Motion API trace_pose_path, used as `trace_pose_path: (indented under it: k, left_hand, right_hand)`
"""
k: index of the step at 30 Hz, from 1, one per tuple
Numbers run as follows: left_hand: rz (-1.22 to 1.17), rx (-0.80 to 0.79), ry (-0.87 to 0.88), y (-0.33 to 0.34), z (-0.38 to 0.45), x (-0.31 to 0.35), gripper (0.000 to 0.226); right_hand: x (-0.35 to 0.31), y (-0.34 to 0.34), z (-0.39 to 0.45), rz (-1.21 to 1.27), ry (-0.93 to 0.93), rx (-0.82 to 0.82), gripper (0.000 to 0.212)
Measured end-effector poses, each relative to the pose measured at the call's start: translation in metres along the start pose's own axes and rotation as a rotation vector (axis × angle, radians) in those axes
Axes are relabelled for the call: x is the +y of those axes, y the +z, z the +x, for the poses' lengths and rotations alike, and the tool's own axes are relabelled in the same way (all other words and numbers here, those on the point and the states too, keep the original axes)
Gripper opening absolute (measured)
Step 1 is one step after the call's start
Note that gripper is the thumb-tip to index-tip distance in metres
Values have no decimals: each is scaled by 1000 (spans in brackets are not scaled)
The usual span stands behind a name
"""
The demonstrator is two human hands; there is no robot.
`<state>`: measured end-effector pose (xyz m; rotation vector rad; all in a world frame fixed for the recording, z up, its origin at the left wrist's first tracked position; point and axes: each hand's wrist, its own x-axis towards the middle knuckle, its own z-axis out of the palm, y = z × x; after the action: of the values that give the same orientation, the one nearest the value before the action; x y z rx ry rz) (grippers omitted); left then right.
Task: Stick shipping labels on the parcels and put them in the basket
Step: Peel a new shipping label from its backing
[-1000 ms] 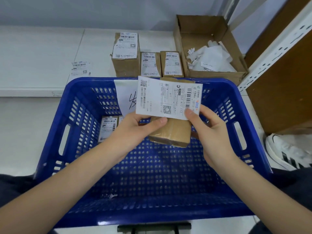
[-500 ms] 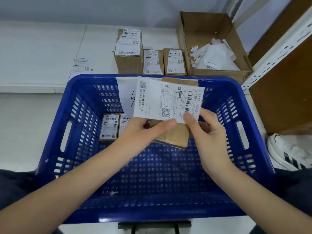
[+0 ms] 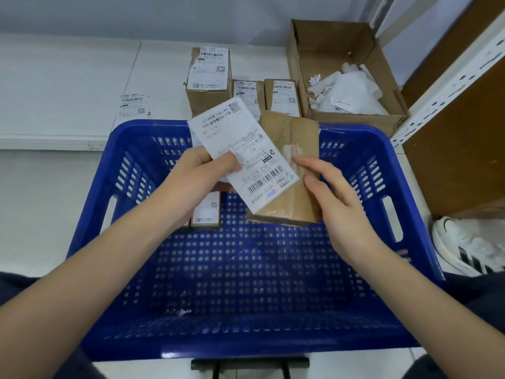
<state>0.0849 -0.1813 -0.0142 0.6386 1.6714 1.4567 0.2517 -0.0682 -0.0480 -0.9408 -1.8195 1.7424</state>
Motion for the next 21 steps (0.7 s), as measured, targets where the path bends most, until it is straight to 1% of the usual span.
trace_pose_path:
  k: [1,3,4,6,7,8,11,13,16,18,19,21]
  left_hand:
    - [18,-19,10,-2,0,2,26]
    - [56,-57,33,-4,1,3,25]
    - [67,-70,36,-5,1,3,23]
    - [75,-87,38,-6,0,4,20]
    - [79,-92,42,-7,0,6,20]
    - [84,-96,48,-7,0,7,21]
    - [94,-108,54,-9,0,8,22]
    - [139,-135,51,-11,-1,8,23]
    - [187,-157,46,-15,0,10,22]
    - [188,-148,43,-17,2,12,21]
    - [190,-140,42,-17,2,12,20]
    - [196,-128,41,-17,3,13,20]
  right_hand:
    - [-1,1,0,0,7,-20,29]
    - [-3,4,-1,14,17,-36,22]
    - [-6,5,-2,13,23,-32,23]
    - [-7,5,-2,16,19,-18,37]
    - [-7,3,-2,22,18,-12,40]
    - [-8,3,-1,36,14,-12,37]
    - [-10,2,-2,0,-43,-37,21]
    - [-10,2,-3,-18,-59,-71,21]
    - [-12,-1,-2,47,9,-86,17]
    - [-11,-1,-2,83,34,-81,33]
    - [-12,-1,-2,92,38,-80,33]
    - [-14,1,-4,65,11,-90,15]
